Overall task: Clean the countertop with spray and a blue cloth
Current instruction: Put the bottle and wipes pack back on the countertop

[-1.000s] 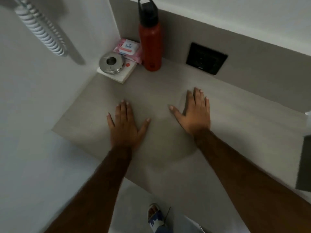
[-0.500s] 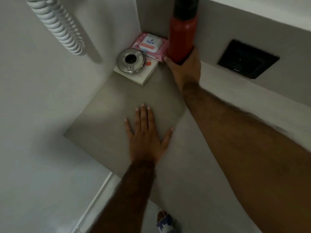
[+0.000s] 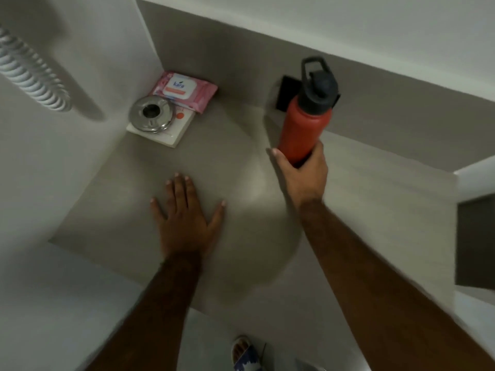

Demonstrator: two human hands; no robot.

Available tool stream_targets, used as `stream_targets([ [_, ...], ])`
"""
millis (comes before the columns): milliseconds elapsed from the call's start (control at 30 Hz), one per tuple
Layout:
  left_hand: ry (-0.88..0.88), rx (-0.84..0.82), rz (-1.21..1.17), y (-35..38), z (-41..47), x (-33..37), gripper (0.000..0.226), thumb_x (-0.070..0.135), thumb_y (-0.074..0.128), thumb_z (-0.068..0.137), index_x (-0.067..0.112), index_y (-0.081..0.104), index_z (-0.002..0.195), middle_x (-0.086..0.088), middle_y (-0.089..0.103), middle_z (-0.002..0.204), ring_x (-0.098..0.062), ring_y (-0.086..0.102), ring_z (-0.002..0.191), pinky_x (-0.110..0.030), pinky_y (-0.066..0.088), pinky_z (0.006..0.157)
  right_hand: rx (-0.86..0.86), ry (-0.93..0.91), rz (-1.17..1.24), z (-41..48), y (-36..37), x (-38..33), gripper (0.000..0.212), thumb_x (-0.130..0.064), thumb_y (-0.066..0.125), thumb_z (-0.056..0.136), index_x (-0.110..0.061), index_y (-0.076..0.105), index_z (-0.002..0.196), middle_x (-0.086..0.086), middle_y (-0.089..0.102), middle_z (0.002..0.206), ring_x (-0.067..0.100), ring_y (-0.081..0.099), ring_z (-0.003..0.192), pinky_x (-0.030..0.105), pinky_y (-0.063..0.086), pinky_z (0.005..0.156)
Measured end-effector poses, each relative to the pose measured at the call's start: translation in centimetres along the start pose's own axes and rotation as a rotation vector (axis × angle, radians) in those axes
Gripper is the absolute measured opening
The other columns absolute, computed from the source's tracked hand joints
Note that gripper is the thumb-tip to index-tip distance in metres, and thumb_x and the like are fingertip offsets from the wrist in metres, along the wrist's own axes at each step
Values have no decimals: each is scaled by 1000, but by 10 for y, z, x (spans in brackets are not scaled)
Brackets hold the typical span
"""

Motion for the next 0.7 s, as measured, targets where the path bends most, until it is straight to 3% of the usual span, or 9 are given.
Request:
stream_targets([
  [300, 11, -12, -40, -6, 1, 0, 95, 77, 22, 91, 10, 18, 159, -9, 16, 168, -26, 12, 156, -63, 10, 121, 284, 214, 6, 7, -127, 73, 87, -63, 80, 75, -27, 46, 145, -6, 66, 131, 11, 59, 110, 31, 47, 101],
  [467, 10, -3, -54, -10, -1, 2, 95, 77, 23, 91, 10, 20, 158, -10, 17, 168, -27, 13, 155, -63, 9, 121, 335, 252, 9, 31, -150, 82, 85, -60, 80, 75, -22, 47, 144, -1, 65, 133, 22, 62, 119, 29, 43, 100],
  [700, 13, 3, -44, -5, 1, -1, 95, 79, 20, 92, 11, 18, 158, -8, 15, 168, -26, 11, 156, -63, 8, 122, 329, 272, 50, 51, -153, 91, 92, -61, 79, 77, -26, 37, 151, -2, 59, 144, 22, 56, 133, 43, 41, 118],
])
Point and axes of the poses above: each hand's wrist, its own z-axis towards the middle knuckle, its own y-axis out of the palm, x = y × z, the point moved 7 cm from there along z, towards the middle knuckle
